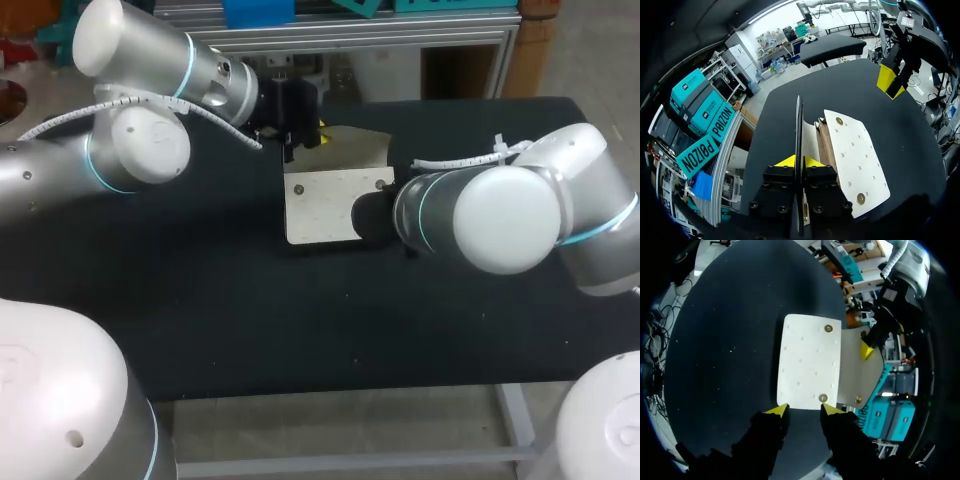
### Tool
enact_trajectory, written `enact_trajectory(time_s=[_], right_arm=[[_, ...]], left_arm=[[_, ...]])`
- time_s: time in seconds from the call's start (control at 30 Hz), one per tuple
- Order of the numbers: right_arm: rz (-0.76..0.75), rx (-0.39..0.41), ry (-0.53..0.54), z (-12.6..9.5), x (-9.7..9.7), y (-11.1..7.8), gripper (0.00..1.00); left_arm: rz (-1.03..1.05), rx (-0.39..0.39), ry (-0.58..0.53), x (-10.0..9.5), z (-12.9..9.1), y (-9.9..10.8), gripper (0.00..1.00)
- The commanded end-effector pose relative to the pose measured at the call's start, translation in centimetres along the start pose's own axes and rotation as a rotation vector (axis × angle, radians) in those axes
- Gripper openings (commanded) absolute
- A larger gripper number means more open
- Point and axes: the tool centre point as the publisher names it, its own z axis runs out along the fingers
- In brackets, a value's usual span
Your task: Pick up the bag, open it, inspect its contents, close it, and place it on the opposite side
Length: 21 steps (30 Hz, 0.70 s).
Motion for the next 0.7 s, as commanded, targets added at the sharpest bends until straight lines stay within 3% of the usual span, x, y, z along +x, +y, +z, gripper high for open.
enact_trajectory(time_s=[0.03, 0.27, 0.7], right_arm=[[-0.003, -0.030, -0.009, -0.4, 0.1, -0.9, 0.00], [-0.017, -0.050, -0.032, -0.6, -0.8, -0.7, 0.00], [-0.061, -0.018, -0.070, 0.4, -3.7, 0.1, 0.00]], left_arm=[[0.000, -0.001, -0.001, 0.0, -0.2, -0.1, 0.00], [-0.013, 0.015, -0.002, 0.1, -0.3, -0.2, 0.00], [-0.009, 0.050, -0.024, 1.2, -1.7, -3.7, 0.00]])
